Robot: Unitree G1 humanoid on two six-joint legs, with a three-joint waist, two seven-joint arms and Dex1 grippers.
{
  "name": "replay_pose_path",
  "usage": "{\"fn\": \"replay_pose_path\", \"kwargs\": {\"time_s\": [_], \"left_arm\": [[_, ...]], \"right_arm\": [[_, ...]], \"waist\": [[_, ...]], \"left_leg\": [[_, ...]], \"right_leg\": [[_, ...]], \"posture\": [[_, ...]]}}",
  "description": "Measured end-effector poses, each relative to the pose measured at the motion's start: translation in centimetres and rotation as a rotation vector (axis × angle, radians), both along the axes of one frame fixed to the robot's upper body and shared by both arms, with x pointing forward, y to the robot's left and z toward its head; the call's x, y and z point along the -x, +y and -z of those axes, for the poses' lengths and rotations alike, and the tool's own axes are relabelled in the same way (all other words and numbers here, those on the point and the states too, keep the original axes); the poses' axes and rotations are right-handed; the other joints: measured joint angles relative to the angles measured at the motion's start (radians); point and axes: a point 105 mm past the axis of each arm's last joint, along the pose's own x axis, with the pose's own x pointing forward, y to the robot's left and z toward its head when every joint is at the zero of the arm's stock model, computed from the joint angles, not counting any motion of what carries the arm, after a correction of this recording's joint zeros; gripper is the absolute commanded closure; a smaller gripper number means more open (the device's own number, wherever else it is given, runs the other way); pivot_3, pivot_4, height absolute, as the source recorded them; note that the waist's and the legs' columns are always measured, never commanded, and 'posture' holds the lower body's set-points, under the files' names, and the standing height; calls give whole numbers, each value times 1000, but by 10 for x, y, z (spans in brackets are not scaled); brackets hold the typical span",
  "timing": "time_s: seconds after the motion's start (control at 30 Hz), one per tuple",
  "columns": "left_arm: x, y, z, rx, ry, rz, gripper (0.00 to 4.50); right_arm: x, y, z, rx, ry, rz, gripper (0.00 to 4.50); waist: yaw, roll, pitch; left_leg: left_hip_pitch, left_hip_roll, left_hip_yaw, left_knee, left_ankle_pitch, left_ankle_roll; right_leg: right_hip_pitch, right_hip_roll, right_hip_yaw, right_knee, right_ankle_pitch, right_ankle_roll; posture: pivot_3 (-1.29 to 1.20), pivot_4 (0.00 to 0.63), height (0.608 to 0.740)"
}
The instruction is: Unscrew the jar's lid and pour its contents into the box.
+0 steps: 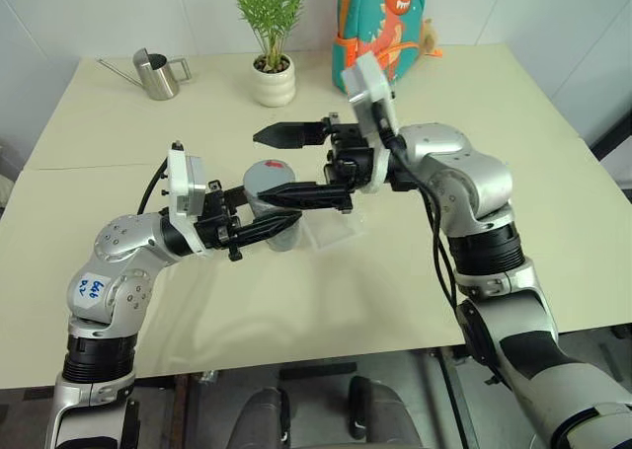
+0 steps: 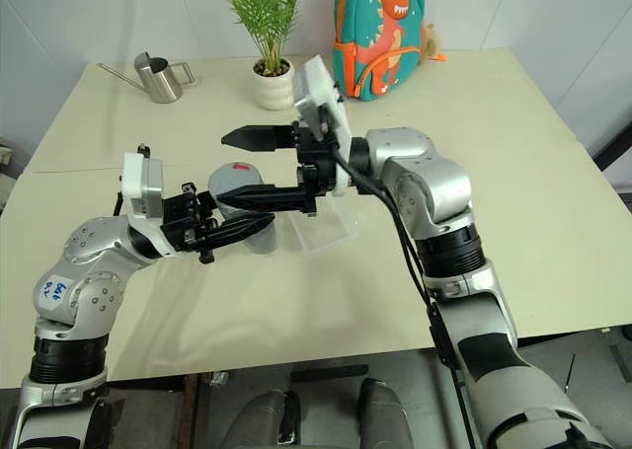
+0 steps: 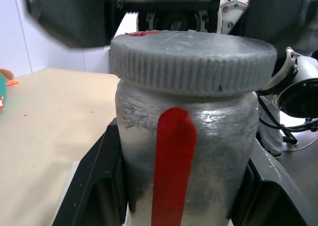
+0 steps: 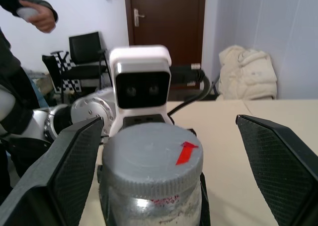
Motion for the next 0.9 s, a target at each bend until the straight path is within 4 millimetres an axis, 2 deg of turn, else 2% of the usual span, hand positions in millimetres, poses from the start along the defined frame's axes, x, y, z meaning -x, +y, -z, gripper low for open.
{"fn": "replay_pose_path", "kwargs": {"time_s": [0.23, 0.47, 0.77, 0.9], "left_arm": [[-2, -1, 3, -5, 13, -5, 2276], [-3, -2, 3, -7, 17, -13, 2276], [-4, 0, 7, -7, 35, -32, 2276], [-2, 0, 9, -14, 38, -20, 2276]], "right_arm": [[-2, 7, 3, -5, -18, 8, 22], [-5, 5, 4, -2, -21, 18, 22], [-10, -17, 1, 23, -40, 42, 22], [-26, -43, -2, 23, -29, 138, 22]], "waist": [[0, 0, 0], [0, 0, 0], [0, 0, 0], [4, 0, 0]], "left_leg": [[0, 0, 0, 0, 0, 0], [0, 0, 0, 0, 0, 0], [0, 0, 0, 0, 0, 0], [0, 0, 0, 0, 0, 0]], "right_leg": [[0, 0, 0, 0, 0, 0], [0, 0, 0, 0, 0, 0], [0, 0, 0, 0, 0, 0], [0, 0, 0, 0, 0, 0]], "posture": [[0, 150, 740], [0, 150, 740], [0, 150, 740], [0, 150, 740]]}}
